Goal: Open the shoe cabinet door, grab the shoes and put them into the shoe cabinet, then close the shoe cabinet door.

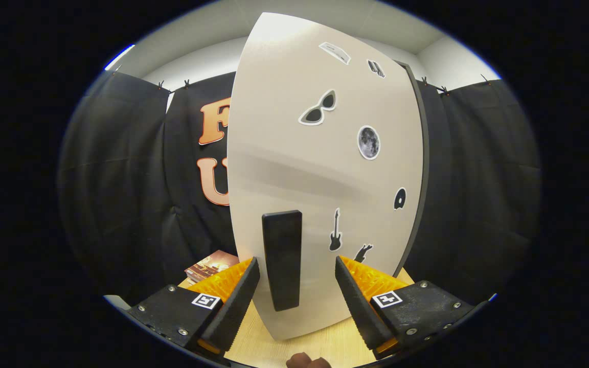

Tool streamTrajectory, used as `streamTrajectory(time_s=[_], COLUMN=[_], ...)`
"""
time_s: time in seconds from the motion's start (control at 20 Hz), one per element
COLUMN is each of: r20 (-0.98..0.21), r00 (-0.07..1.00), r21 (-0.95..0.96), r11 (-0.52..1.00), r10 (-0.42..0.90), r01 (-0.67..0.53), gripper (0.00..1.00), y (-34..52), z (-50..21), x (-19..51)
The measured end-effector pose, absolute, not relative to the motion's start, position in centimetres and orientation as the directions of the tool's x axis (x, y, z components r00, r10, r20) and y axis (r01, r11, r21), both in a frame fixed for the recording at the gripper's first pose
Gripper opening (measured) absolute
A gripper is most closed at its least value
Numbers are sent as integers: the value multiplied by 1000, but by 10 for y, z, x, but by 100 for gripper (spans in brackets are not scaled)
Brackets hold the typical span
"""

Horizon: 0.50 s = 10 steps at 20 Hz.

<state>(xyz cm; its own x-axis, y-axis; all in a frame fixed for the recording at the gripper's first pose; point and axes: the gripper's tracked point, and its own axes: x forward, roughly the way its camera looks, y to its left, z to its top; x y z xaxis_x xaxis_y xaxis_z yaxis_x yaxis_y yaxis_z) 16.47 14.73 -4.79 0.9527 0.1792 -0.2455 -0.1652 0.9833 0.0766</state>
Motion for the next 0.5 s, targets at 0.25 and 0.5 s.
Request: streamTrajectory(time_s=[0.25,0.5], r20=[-250,-248], r00=[952,947], r21=[120,147], r11=[981,974], r10=[179,205], r01=[-153,-173], gripper=[89,89], y=[158,177], z=[-51,-51], x=[183,214])
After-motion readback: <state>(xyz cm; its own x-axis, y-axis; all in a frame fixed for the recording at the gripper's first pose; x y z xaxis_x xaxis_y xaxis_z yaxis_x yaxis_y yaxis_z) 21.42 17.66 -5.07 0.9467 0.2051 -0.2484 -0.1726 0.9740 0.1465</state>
